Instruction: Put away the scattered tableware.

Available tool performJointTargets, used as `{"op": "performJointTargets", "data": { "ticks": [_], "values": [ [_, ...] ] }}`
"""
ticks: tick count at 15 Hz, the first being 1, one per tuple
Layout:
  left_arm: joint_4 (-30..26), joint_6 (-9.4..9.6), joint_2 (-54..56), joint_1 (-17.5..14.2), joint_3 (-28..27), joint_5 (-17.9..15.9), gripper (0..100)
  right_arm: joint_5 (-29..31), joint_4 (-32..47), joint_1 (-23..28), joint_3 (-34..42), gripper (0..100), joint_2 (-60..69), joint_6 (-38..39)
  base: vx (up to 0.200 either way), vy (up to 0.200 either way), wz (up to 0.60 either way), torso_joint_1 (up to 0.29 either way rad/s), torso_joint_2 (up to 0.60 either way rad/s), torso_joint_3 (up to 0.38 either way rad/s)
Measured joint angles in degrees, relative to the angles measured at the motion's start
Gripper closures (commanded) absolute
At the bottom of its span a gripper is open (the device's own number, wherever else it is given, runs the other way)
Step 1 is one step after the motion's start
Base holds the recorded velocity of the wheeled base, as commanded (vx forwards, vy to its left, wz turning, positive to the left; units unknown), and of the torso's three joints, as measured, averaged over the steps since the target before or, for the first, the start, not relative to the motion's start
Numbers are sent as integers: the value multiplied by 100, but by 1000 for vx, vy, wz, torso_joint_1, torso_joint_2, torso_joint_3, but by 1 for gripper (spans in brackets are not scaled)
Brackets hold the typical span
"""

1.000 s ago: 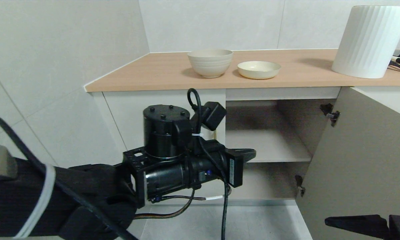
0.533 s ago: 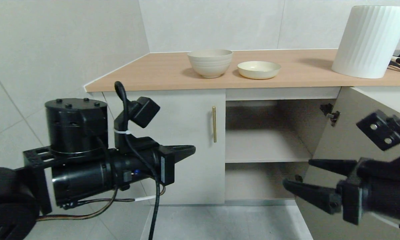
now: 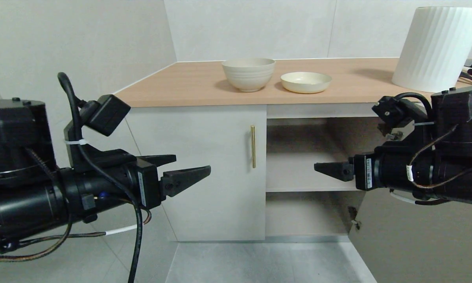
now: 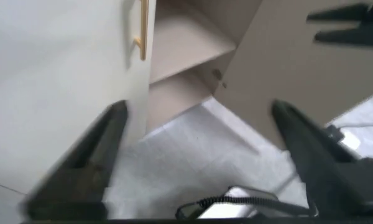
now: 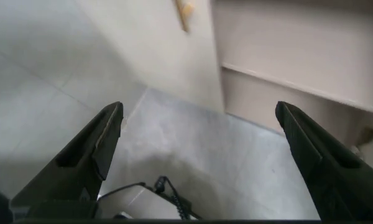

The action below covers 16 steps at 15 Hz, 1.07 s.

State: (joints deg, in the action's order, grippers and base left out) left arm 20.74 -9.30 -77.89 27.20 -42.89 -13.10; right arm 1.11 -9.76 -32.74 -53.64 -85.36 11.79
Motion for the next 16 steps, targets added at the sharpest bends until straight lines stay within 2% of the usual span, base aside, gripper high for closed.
{"op": "performJointTargets", "data": {
  "ticks": [3,9,16],
  "values": [
    [22,-117,82,-27,-38,11,0,1,255,96,-30,0,55,15,0,0,0,0,0,0],
    [4,-115,187,-52,-134,77,0,0,433,135,-18,0,325,11,0,0,0,0,0,0],
    [-10,-110,250,-143,-204,79,0,4,424,149,30,0,378,-11,200,0,0,6,0,2]
  ]
}}
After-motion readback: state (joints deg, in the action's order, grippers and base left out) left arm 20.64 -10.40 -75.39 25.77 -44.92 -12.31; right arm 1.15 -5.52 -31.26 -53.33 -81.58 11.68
